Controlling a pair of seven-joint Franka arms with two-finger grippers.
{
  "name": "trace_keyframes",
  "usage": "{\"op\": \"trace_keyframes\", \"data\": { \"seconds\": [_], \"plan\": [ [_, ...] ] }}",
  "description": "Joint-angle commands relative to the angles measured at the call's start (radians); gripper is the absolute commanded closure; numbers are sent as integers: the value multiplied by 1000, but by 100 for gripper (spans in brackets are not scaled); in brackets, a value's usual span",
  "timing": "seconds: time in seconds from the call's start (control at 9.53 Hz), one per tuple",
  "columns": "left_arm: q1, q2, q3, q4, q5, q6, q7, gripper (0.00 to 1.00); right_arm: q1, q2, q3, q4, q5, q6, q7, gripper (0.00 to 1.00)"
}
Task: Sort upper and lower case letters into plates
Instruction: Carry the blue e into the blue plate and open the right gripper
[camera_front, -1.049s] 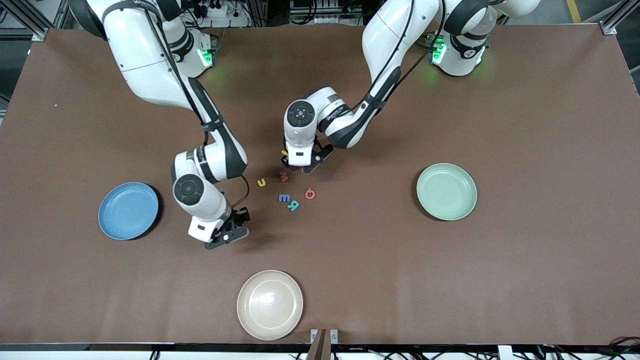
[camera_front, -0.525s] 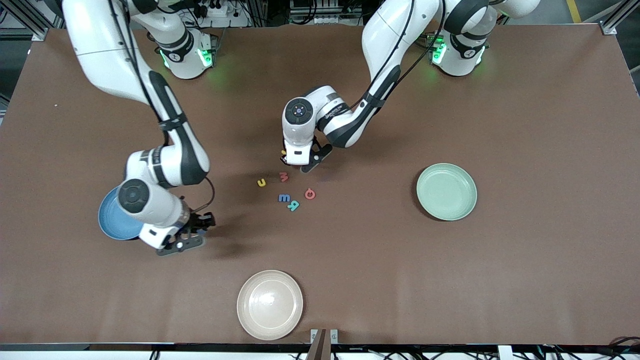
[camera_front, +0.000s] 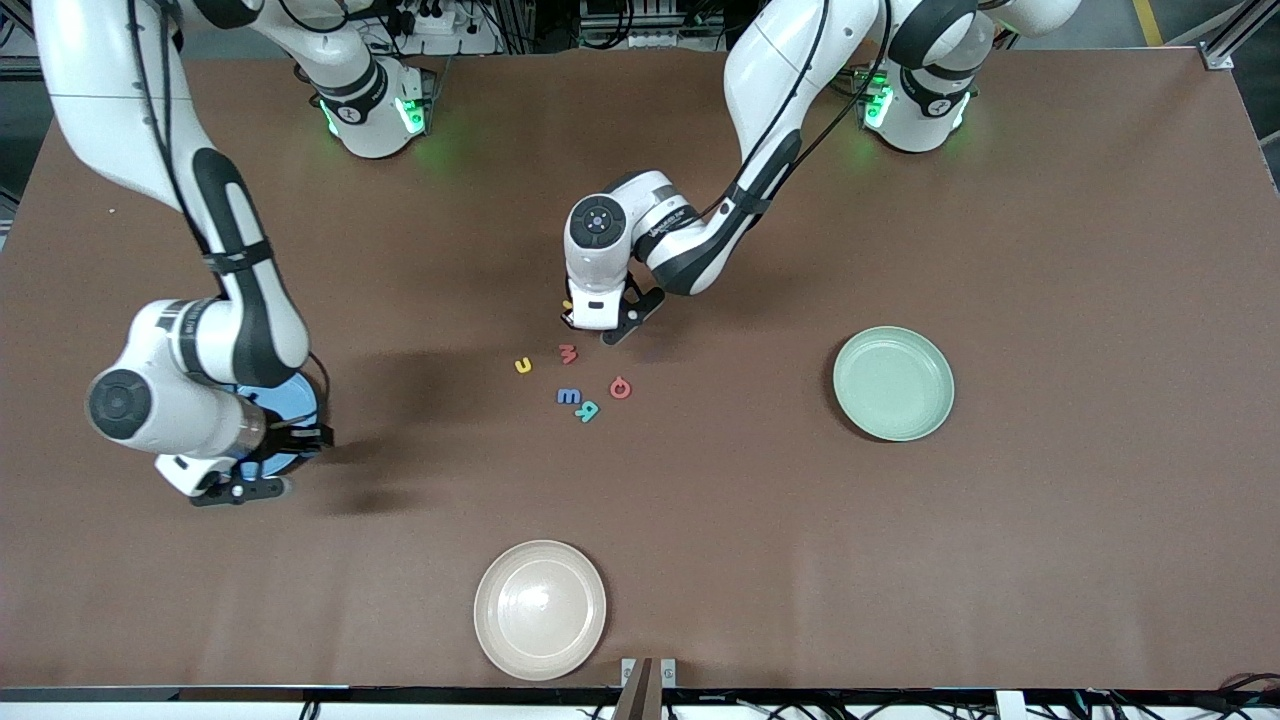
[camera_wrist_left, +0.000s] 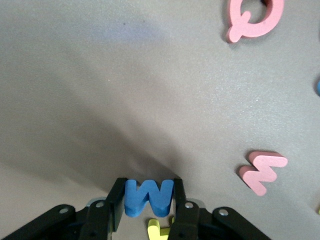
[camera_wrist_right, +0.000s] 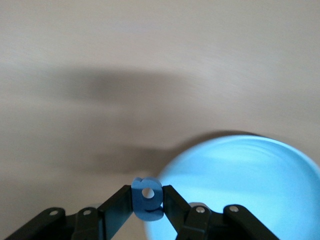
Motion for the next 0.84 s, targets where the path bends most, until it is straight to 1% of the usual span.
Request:
{"op": "trace_keyframes", "data": {
  "seconds": [0.0,0.1,0.21,0.31,0.73],
  "plan": [
    [-5,15,9,2,31,11,-23,63,-117,-34,18,-58,-11,-5,-135,100],
    [-3,12,9,4,32,9,-23,63,-131,-37,18,-76,-11,-4,-152,100],
    [-3,8,9,4,32,6,-16,63,-133,-34,19,-82,-9,-4,-146,43],
    [0,1,9,4,32,3,-15,63,-136,-32,19,-82,-8,-5,-145,0],
    [5,-15,9,5,32,-14,-13,65,-126,-32,27,-78,0,-5,-151,0]
  ]
}}
